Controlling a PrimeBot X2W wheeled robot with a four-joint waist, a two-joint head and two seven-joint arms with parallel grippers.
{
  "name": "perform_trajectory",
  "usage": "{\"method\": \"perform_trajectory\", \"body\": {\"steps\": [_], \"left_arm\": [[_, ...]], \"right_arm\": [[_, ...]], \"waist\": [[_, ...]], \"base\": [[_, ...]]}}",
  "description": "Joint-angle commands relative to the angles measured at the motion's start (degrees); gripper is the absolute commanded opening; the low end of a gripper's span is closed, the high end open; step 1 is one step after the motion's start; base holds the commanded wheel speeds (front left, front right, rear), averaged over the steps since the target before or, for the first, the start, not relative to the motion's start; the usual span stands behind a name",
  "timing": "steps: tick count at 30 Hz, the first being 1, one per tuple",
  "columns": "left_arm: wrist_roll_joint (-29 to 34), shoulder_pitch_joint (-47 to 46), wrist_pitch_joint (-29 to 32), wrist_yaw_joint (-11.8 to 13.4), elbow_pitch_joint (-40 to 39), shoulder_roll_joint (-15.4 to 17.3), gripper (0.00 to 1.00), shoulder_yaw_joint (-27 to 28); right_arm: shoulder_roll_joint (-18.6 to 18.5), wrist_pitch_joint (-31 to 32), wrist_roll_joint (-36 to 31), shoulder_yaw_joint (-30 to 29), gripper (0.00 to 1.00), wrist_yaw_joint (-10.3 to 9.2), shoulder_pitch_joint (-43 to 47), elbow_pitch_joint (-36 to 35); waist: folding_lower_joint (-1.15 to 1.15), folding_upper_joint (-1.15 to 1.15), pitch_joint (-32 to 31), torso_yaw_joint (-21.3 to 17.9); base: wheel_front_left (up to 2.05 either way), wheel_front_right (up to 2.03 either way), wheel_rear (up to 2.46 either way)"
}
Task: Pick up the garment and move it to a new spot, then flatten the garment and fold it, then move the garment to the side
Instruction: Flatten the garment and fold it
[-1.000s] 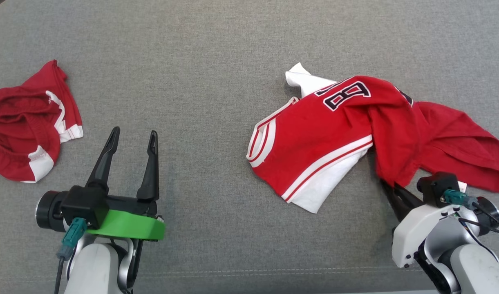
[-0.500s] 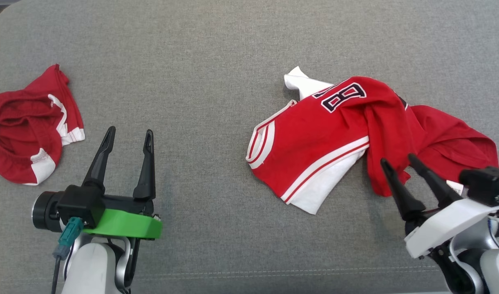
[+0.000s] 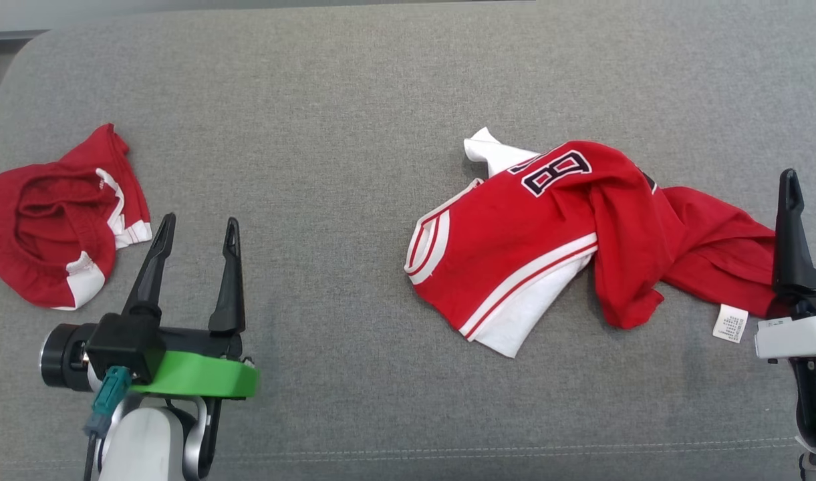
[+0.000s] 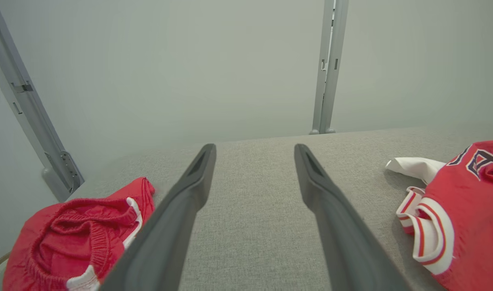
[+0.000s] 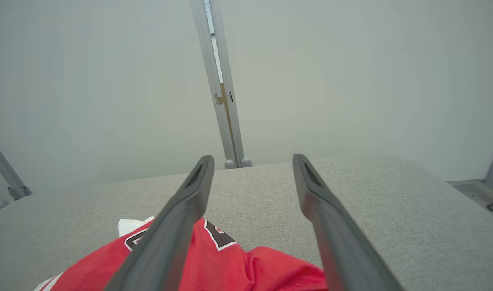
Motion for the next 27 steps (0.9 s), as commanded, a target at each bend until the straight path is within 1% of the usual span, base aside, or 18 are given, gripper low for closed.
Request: {"method": "perform_trajectory", "body": {"steps": [1,9,13,20,27], "left_arm": [[0.44,1.08,-0.16,0.39,-0.31,0.34,1.00,0.39],[0.75,4.18,-0.16,1.02,-1.03,0.53,1.00,1.06],[0.94,5.77,-0.17,1.24,-1.19,0.49,1.00,1.17],[1.19,8.05,-0.16,1.39,-0.56,0.76,1.00,1.32],[1.55,9.92,-0.16,1.71,-0.63,1.40,1.00,1.69]], "right_arm": [[-0.29,-1.11,-1.21,0.35,1.00,-0.02,-0.11,0.65],[-1.81,-4.39,-7.55,6.58,1.00,-0.02,2.61,4.70],[-1.25,-5.27,-9.35,9.12,1.00,-0.05,4.74,7.26],[0.87,-6.64,-11.75,9.37,1.00,-0.05,10.06,10.93],[1.73,-6.82,-12.15,10.05,1.00,-0.05,12.33,12.10]], "waist": [[0.00,0.00,-1.09,0.30],[0.00,0.00,-4.47,0.43],[0.00,0.00,-5.69,0.43],[0.00,0.00,-8.34,0.40],[0.00,0.00,-9.90,-0.16]], "base": [[0.00,0.00,0.00],[0.00,0.00,0.00],[0.00,0.00,0.00],[0.00,0.00,0.00],[0.00,0.00,0.00]]}}
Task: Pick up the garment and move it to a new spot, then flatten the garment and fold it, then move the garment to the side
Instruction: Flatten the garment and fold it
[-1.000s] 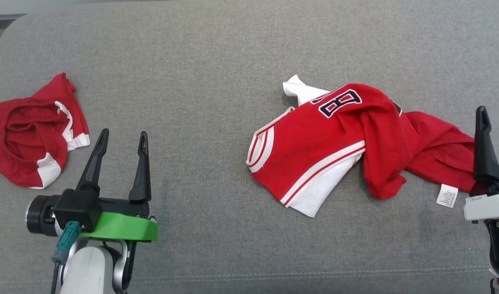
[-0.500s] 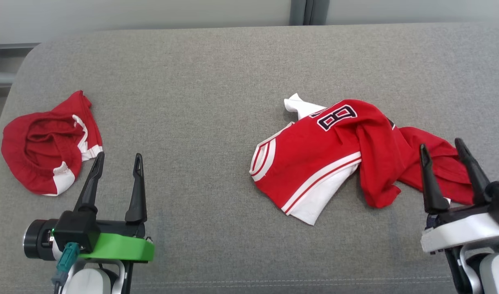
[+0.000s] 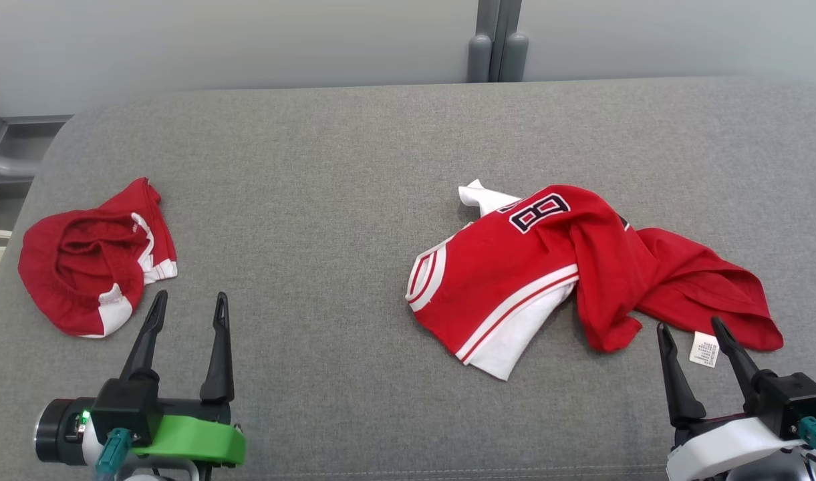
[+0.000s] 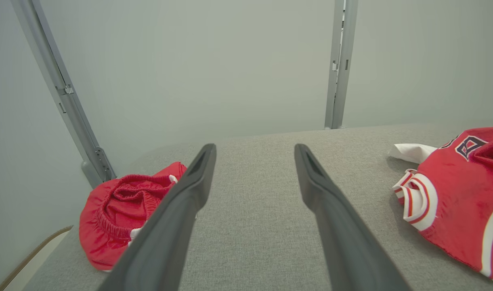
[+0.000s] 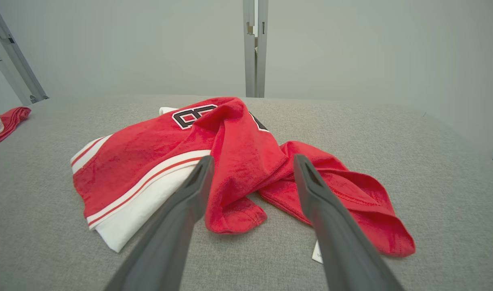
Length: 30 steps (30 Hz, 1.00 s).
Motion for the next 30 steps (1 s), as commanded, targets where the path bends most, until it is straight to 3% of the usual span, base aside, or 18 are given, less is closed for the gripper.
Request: {"method": "perform_trajectory", "body": {"steps": [1,16,21,30], "left_arm": [[0.45,0.67,-0.15,0.15,0.13,0.35,1.00,-0.01],[0.71,-0.29,-0.15,-0.51,1.06,1.70,1.00,-2.36],[0.73,-1.72,-0.16,-0.65,0.75,1.23,1.00,-3.43],[0.09,-4.54,-0.15,-0.79,0.91,0.08,1.00,-5.24]], "right_arm": [[0.01,-0.10,-0.01,0.17,1.00,-0.08,0.63,0.17],[-0.65,0.89,2.35,-0.19,1.00,-0.08,-0.84,1.78],[-3.51,2.23,3.84,-0.58,1.00,-0.08,-2.25,6.42],[-9.71,2.33,8.57,5.63,1.00,-0.08,-9.07,17.48]], "waist": [[0.00,0.00,-0.45,-0.20],[0.00,0.00,-0.26,0.74],[0.00,0.00,1.58,1.83],[0.00,0.00,5.62,4.24]], "base": [[0.00,0.00,0.00],[0.00,0.00,0.00],[0.00,0.00,0.00],[0.00,0.00,0.00]]}}
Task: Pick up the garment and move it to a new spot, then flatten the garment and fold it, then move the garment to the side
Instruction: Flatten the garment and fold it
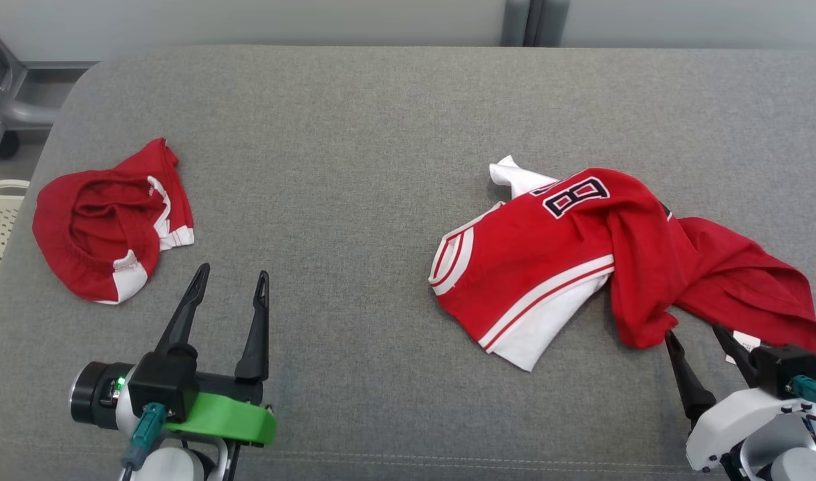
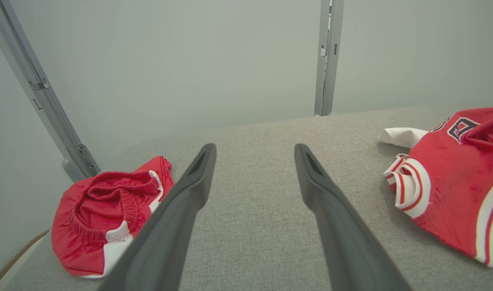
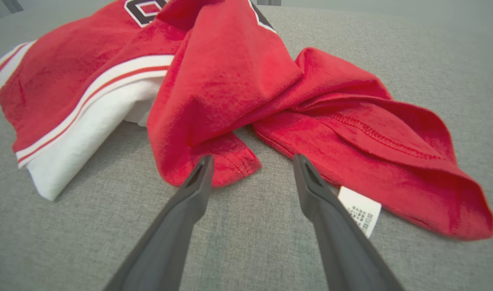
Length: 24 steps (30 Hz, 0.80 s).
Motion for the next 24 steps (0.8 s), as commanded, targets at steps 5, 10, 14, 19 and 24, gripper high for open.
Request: {"method": "perform_trajectory", "body": {"steps": [5,10,14,19,24], "left_arm": [[-0.63,-1.76,-0.16,-0.18,0.14,-0.55,1.00,-0.33],[-0.71,-2.32,-0.16,-0.26,0.40,-0.81,1.00,-0.49],[-0.69,-2.49,-0.17,-0.08,0.27,-1.02,1.00,-0.32],[-0.56,-2.29,-0.17,0.27,-0.14,-1.14,1.00,0.18],[-0.21,-2.66,-0.16,0.17,-0.24,-0.98,1.00,0.37]], "right_arm": [[-2.51,-0.61,1.71,2.32,1.00,-0.08,-3.88,4.01],[-3.82,-0.19,3.19,5.30,0.71,-0.08,-6.34,6.95],[-4.37,0.25,4.57,6.36,0.00,-0.08,-6.88,8.54],[-4.52,-0.62,5.81,6.03,0.00,-0.08,-5.86,7.55],[-3.46,-1.63,7.60,2.34,0.00,-0.08,-3.13,2.68]], "waist": [[0.00,0.00,2.40,1.87],[0.00,0.00,3.16,2.47],[0.00,0.00,3.53,2.57],[0.00,0.00,3.98,1.39],[0.00,0.00,4.03,-0.31]], "base": [[0.00,0.00,0.00],[0.00,0.00,0.00],[0.00,0.00,0.00],[0.00,0.00,0.00],[0.00,0.00,0.00]]}}
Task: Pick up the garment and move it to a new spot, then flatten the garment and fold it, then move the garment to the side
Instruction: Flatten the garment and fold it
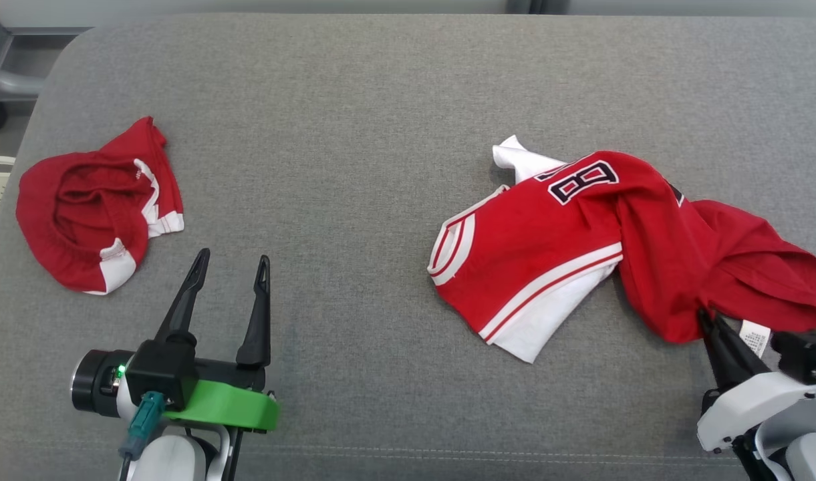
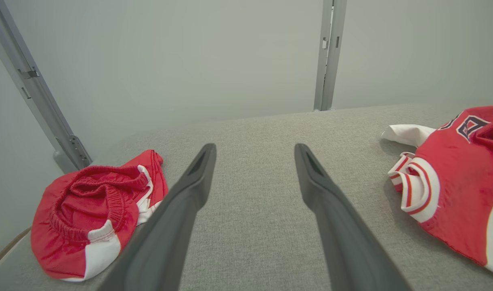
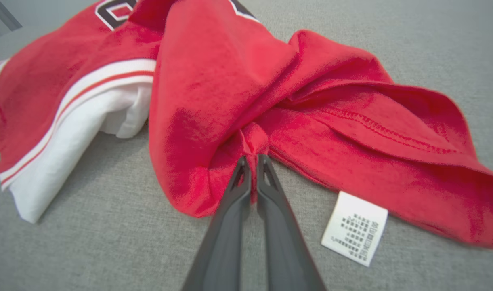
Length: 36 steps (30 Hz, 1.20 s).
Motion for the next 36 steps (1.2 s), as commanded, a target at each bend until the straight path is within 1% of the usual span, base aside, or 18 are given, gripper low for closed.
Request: {"method": "perform_trajectory", "body": {"steps": [1,7,10,13,16,18,20,25,26,28,30,32,36], "left_arm": [[0.27,-0.69,-0.17,0.20,-0.27,0.27,1.00,0.37],[0.48,-0.17,-0.17,0.20,-0.42,0.81,1.00,0.72],[0.64,-0.63,-0.16,-0.04,-0.47,0.95,1.00,0.51],[0.69,-1.50,-0.16,-0.15,-0.67,1.09,1.00,0.43],[0.67,-1.69,-0.16,-0.11,-0.71,1.19,1.00,0.63],[0.61,-1.99,-0.17,0.00,-0.83,1.17,1.00,0.79],[0.51,-2.36,-0.16,-0.10,-0.65,1.09,1.00,0.64],[0.35,-3.74,-0.17,-0.45,-0.47,0.84,1.00,0.05],[0.35,-3.74,-0.17,-0.45,-0.47,0.84,1.00,0.05],[0.33,-4.34,-0.16,-0.49,-0.29,0.80,1.00,-0.31],[0.32,-4.71,-0.17,-0.57,0.04,0.81,1.00,-0.54],[0.29,-4.91,-0.17,-0.58,0.16,0.89,1.00,-0.44],[0.23,-5.13,-0.17,-0.63,0.00,1.16,1.00,-0.13]], "right_arm": [[0.51,-0.58,1.08,-1.77,0.00,-0.08,1.26,-2.33],[3.66,1.91,2.69,-10.33,0.00,-0.08,5.28,-15.20],[5.16,4.07,5.20,-14.45,0.00,-0.08,5.23,-20.81],[5.91,5.40,6.78,-18.37,0.00,-0.05,2.90,-24.65],[6.18,6.04,7.02,-21.92,0.00,-0.05,0.41,-25.87],[6.52,6.79,7.56,-23.27,0.00,-0.04,-1.52,-24.66],[6.66,7.09,7.78,-24.24,0.00,-0.05,-2.97,-21.87],[5.95,7.37,7.51,-25.38,0.00,-0.05,-5.48,-10.20],[5.95,7.37,7.51,-25.38,0.00,-0.05,-5.48,-10.20],[6.14,7.82,7.86,-25.34,0.00,-0.05,-6.34,-5.61],[5.36,6.99,8.46,-25.47,0.00,-0.05,-7.48,-2.40],[5.23,6.82,8.99,-25.45,0.00,-0.05,-8.37,-0.16],[3.59,7.61,9.65,-24.22,0.00,-0.05,-12.46,3.27]], "waist": [[0.00,0.00,-0.02,-1.20],[0.00,0.00,-0.55,-4.41],[0.00,0.00,-0.49,-5.54],[0.00,0.00,0.11,-6.36],[0.00,0.00,0.70,-6.97],[0.00,0.00,1.20,-7.37],[0.00,0.00,1.74,-7.41],[0.00,0.00,3.54,-6.65],[0.00,0.00,3.54,-6.65],[0.00,0.00,4.17,-6.13],[0.00,0.00,4.54,-5.65],[0.00,0.00,4.91,-5.54],[0.00,0.00,5.66,-5.59]], "base": [[0.00,0.00,0.00],[0.00,0.00,0.00],[0.00,0.00,0.00],[0.00,0.00,0.00],[0.00,0.00,0.00],[0.00,0.00,0.00],[0.00,0.00,0.00],[0.00,0.00,0.00],[0.00,0.00,0.00],[0.00,0.00,0.00],[0.00,0.00,0.00],[0.00,0.00,0.00],[0.00,0.00,0.00]]}}
